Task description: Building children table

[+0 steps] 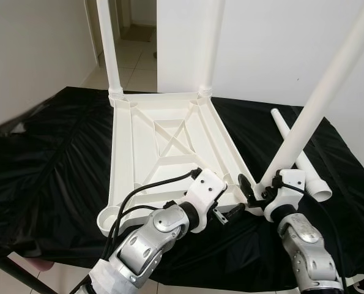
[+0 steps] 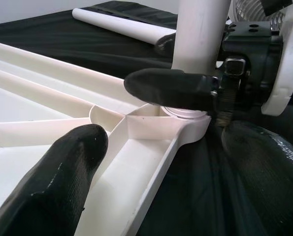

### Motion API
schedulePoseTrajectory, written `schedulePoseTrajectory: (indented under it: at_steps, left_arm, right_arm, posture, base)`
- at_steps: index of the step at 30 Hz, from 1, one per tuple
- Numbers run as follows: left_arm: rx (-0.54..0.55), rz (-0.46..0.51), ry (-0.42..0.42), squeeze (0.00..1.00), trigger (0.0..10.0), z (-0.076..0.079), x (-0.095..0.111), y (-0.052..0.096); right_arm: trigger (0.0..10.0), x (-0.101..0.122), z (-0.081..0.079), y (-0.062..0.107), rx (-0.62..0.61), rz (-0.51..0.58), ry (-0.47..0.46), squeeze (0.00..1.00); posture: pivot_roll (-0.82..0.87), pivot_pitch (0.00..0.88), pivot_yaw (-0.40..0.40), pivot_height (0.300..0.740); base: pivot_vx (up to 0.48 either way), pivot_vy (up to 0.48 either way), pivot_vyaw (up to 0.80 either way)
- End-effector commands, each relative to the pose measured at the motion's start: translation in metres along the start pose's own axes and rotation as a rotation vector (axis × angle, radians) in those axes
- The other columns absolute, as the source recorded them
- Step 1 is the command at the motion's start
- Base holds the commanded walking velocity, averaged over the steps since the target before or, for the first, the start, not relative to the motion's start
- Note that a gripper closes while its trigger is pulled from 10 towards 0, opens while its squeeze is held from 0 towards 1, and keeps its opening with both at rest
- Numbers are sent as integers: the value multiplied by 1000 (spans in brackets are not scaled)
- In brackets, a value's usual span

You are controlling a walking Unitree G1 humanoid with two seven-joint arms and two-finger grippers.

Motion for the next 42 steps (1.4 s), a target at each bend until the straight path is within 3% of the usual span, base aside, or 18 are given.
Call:
schedulePoseTrajectory:
  at_steps: [1,12,13,14,15,16,17,27,28,29,42]
  left_arm:
    - [-78,-6,-11,0,10000,8,0,2]
    - [-78,-9,-19,0,10000,8,0,3]
    - [-78,-11,-16,0,10000,8,0,3]
    - [-78,-15,-12,0,10000,8,-1,3]
    - [-78,-15,-12,0,10000,8,-1,3]
    - [-78,-17,-8,0,10000,9,-2,3]
    - [-80,-21,-3,0,10000,9,-3,3]
    - [-92,-28,4,0,10000,12,-4,2]
    - [-92,-29,4,0,10000,12,-4,2]
    - [-92,-29,4,0,10000,12,-4,2]
    - [-100,-33,6,0,10000,14,-4,2]
  right_arm:
    - [10000,3,0,-2,65,13,25,0]
    - [10000,-1,7,1,213,1,79,0]
    - [3569,-4,9,1,220,-14,79,0]
    - [1569,-7,10,2,232,-24,81,0]
    - [1569,-7,10,2,232,-24,81,0]
    - [235,-9,11,2,238,-33,80,0]
    - [0,-12,14,3,239,-42,77,0]
    - [0,-15,17,3,194,-53,18,0]
    - [431,-15,17,2,182,-50,9,0]
    - [10000,-15,14,2,160,-42,-1,0]
    - [10000,-14,6,3,-130,-48,-6,0]
  posture:
    - [-42,5,-21,740]
    - [-38,12,-16,740]
    - [-37,18,-16,740]
    - [-36,22,-17,740]
    - [-36,22,-17,740]
    - [-36,22,-16,740]
    - [-36,22,-16,740]
    - [-40,30,-14,740]
    - [-40,30,-14,740]
    - [-40,29,-14,740]
    - [-49,31,-9,740]
  base:
    - [0,0,0]
    - [0,0,0]
    - [0,0,0]
    - [0,0,0]
    - [0,0,0]
    - [0,0,0]
    - [0,0,0]
    - [0,0,0]
    - [0,0,0]
    - [0,0,0]
    - [0,0,0]
Point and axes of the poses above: a point about 5 cm out from each wrist's last joint towards the gripper, its own y axis pointing back from the gripper into the wrist, its own x axis along the axis of the wrist's last joint, z = x × y, the point moved 4 cm from there along -y, pointing out of the wrist towards the gripper, and after that the axes turned 3 degrees about y, right-handed, at the moved point
